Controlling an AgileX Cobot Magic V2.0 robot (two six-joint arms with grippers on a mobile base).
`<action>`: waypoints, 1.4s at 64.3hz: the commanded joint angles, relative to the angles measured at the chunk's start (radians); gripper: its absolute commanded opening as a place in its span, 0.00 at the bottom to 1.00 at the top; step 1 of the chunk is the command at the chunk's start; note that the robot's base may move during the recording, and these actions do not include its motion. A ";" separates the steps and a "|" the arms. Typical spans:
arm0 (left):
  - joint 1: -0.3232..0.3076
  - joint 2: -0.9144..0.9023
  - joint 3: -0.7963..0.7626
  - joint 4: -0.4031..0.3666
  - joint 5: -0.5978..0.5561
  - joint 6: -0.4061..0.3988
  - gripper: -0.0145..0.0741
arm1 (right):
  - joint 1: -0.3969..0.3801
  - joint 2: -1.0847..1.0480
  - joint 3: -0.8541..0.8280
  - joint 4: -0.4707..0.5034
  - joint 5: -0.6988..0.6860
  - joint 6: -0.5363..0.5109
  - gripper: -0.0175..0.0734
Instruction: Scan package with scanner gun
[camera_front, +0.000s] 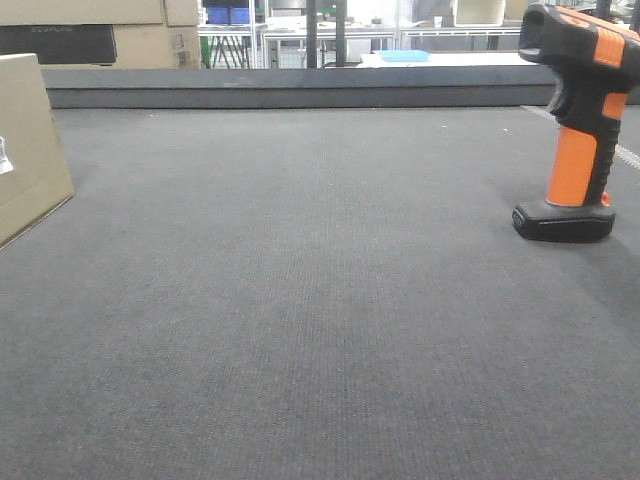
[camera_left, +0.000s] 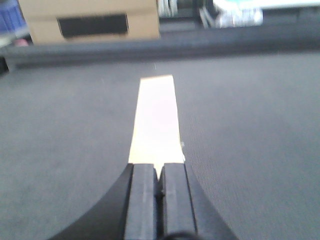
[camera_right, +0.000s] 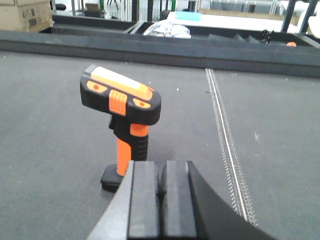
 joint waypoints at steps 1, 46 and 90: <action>-0.003 -0.014 0.021 -0.013 -0.068 -0.008 0.04 | -0.002 -0.006 0.001 -0.009 -0.041 0.000 0.02; -0.003 -0.014 0.022 -0.013 -0.067 -0.008 0.04 | -0.002 -0.006 0.001 -0.009 -0.061 0.000 0.02; 0.003 -0.461 0.378 -0.014 -0.122 -0.008 0.04 | -0.002 -0.006 0.001 -0.009 -0.063 0.000 0.02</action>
